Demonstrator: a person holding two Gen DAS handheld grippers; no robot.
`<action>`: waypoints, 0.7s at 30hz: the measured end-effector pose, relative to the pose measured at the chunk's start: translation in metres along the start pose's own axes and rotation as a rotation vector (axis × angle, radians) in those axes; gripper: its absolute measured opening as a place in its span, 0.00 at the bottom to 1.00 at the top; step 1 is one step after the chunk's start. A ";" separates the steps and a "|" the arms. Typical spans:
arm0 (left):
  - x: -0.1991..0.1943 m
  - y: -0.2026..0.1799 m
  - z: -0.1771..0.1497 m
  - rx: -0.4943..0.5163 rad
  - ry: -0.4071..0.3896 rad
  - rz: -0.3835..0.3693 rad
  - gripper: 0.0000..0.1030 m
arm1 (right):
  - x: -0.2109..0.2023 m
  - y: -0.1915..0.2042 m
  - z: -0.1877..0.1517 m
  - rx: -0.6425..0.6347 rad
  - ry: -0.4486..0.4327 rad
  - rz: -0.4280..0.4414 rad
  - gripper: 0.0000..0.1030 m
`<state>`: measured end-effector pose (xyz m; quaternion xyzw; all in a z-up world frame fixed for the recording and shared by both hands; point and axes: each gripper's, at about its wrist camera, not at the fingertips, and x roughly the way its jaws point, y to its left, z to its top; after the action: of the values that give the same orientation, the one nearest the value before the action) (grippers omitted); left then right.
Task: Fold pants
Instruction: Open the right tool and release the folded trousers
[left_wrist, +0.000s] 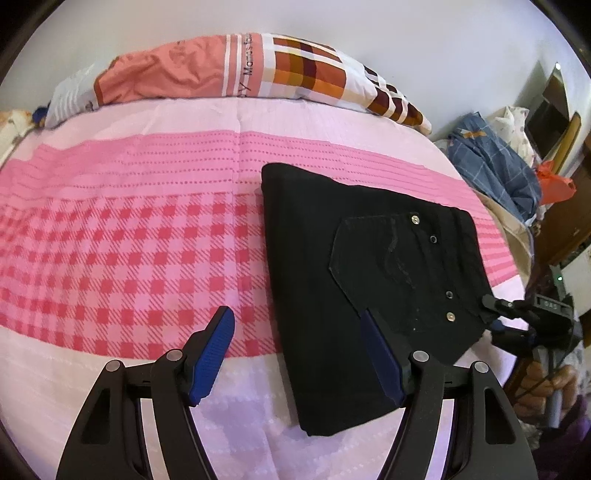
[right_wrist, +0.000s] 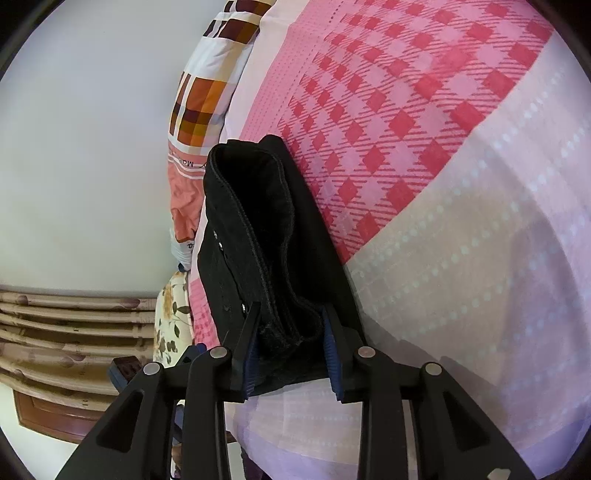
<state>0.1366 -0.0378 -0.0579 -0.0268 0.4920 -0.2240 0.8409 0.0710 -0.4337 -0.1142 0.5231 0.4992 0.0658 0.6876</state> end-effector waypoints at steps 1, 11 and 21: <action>0.000 -0.002 0.000 0.014 -0.003 0.014 0.69 | 0.000 0.000 0.000 -0.001 0.000 0.000 0.27; 0.000 -0.016 -0.001 0.117 -0.027 0.118 0.69 | 0.001 0.000 0.001 0.000 0.001 -0.004 0.28; 0.002 -0.020 -0.002 0.140 -0.032 0.161 0.69 | 0.003 0.002 0.002 -0.008 0.003 -0.015 0.32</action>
<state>0.1287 -0.0560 -0.0549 0.0683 0.4621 -0.1890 0.8637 0.0748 -0.4321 -0.1147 0.5165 0.5039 0.0635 0.6894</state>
